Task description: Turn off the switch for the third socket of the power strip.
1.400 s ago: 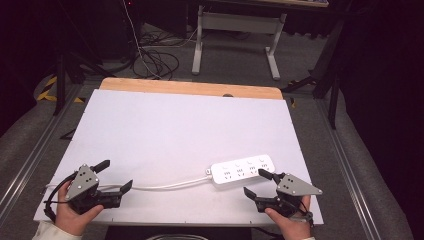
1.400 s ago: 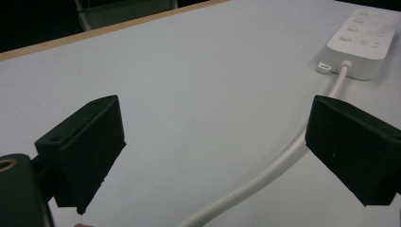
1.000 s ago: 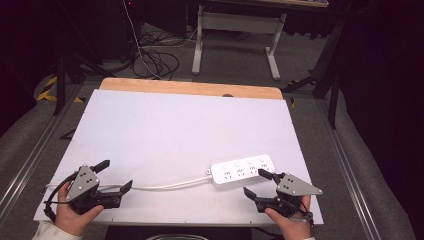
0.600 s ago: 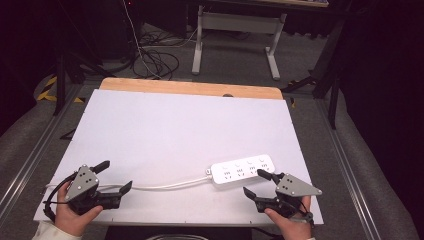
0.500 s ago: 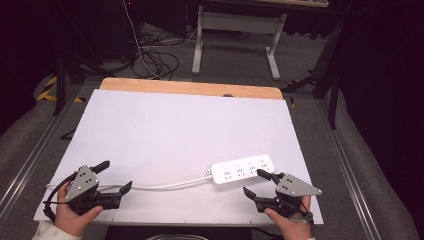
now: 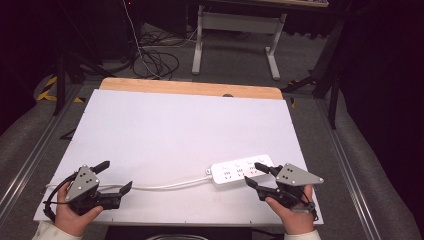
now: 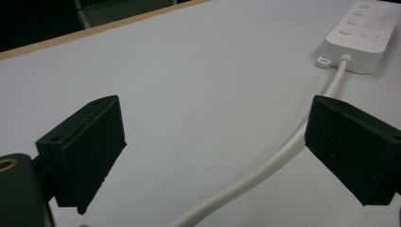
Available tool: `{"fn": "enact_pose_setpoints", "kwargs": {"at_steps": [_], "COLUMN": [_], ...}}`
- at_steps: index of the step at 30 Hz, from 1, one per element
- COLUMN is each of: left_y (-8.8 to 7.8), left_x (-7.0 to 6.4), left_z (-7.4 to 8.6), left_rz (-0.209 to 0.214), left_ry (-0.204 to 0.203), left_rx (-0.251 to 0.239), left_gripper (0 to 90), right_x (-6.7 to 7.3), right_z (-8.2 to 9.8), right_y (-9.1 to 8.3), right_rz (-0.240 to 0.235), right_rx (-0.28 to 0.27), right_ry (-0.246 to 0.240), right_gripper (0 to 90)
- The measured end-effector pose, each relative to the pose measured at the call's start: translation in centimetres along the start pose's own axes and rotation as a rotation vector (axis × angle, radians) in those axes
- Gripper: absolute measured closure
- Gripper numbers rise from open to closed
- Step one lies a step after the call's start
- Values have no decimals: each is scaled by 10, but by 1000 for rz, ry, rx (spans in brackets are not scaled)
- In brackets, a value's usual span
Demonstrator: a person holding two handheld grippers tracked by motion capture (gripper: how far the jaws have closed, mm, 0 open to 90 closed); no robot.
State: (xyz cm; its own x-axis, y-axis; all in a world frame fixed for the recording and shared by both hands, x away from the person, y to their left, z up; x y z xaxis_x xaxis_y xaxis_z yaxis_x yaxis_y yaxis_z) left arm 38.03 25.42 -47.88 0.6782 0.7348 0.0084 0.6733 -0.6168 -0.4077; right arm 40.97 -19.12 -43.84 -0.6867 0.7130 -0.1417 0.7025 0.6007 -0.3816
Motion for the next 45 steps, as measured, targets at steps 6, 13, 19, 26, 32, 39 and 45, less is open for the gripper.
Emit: {"fn": "enact_pose_setpoints", "kwargs": {"at_steps": [6, 13, 19, 26, 32, 39, 45], "left_y": [-1, -1, -1, -1, -1, 0, 0], "left_x": [-1, -1, -1, -2, -2, -2, -2], "left_z": [0, 0, -1, -1, -1, -1, 0], "left_rz": [-2, -2, -5, 0, 1, 0, 0], "left_ry": [-4, 0, 9, 3, 4, 7, 9], "left_rx": [-1, -2, -1, -1, -1, 1, 2], "left_gripper": [65, 65, 65, 65, 65, 65, 65], "right_x": [-6, -12, -22, -29, -32, -36, -43], "right_z": [-7, -13, -15, -14, -13, -11, -6], "right_y": [4, 9, 9, 15, 17, 33, 43], "right_rz": [4, 3, 16, 25, 27, 56, 90], "right_rx": [15, 19, 28, 41, 59, 140, 218], "right_ry": [11, 13, 26, 39, 36, -12, 16], "right_gripper": [456, 455, 455, 472, 595, 895, 900]}}
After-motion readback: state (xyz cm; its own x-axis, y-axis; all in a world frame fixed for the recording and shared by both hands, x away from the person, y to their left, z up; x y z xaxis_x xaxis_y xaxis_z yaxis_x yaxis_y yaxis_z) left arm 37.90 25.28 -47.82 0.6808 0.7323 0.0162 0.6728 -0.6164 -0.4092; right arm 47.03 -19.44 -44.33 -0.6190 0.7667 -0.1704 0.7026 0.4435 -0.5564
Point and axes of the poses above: each handheld gripper's, and its own axes: y roughly forward along the jaws, z roughly out of its underside, x roughly to its left, the point moved 5 cm from there along y, roughly forward along the jaws, and after that the axes turned 8 degrees about z, right-handed, at the moved point
